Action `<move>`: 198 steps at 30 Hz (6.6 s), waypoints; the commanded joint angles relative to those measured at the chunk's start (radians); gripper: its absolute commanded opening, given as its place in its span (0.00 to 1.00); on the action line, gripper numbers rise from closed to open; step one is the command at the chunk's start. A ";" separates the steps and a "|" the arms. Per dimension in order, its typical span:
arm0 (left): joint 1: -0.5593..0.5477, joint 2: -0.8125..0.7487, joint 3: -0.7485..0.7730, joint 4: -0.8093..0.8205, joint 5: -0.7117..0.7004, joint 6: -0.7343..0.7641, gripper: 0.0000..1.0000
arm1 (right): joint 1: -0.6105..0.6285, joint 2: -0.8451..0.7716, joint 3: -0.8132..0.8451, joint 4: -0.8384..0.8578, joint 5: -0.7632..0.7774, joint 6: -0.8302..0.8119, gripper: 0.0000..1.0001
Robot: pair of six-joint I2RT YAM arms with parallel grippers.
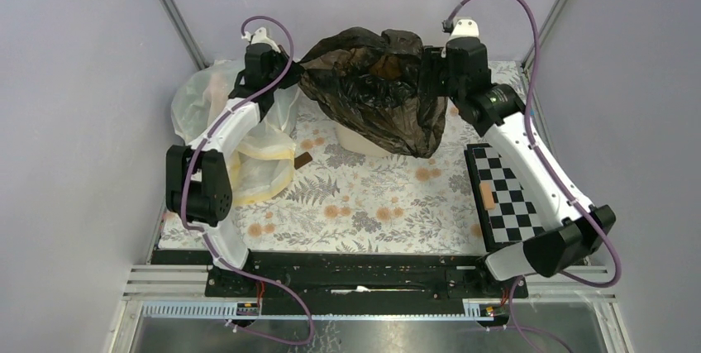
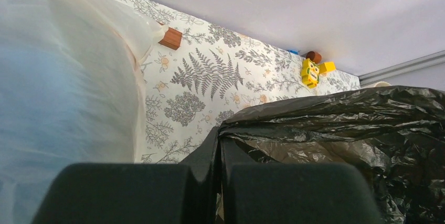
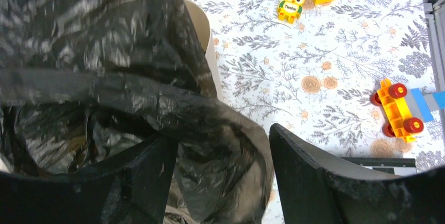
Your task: Put the trash bags into the trash bin
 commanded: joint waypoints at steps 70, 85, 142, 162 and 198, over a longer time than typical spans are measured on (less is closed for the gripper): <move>-0.054 0.070 0.010 0.208 0.352 -0.155 0.00 | -0.220 -0.263 -0.459 0.173 -0.457 0.145 0.68; -0.054 0.047 0.061 0.143 0.326 -0.138 0.00 | -0.192 -0.217 -0.127 0.024 -0.553 -0.060 0.87; -0.057 0.118 0.003 0.084 0.275 -0.081 0.00 | -0.248 0.505 0.282 0.001 -0.837 0.069 0.04; -0.008 -0.121 0.012 -0.015 0.027 -0.042 0.63 | -0.298 0.226 0.052 0.099 -0.573 0.144 0.68; 0.016 -1.002 -0.969 0.322 0.481 -0.615 0.70 | -0.304 -0.797 -0.921 0.372 -0.437 0.518 0.89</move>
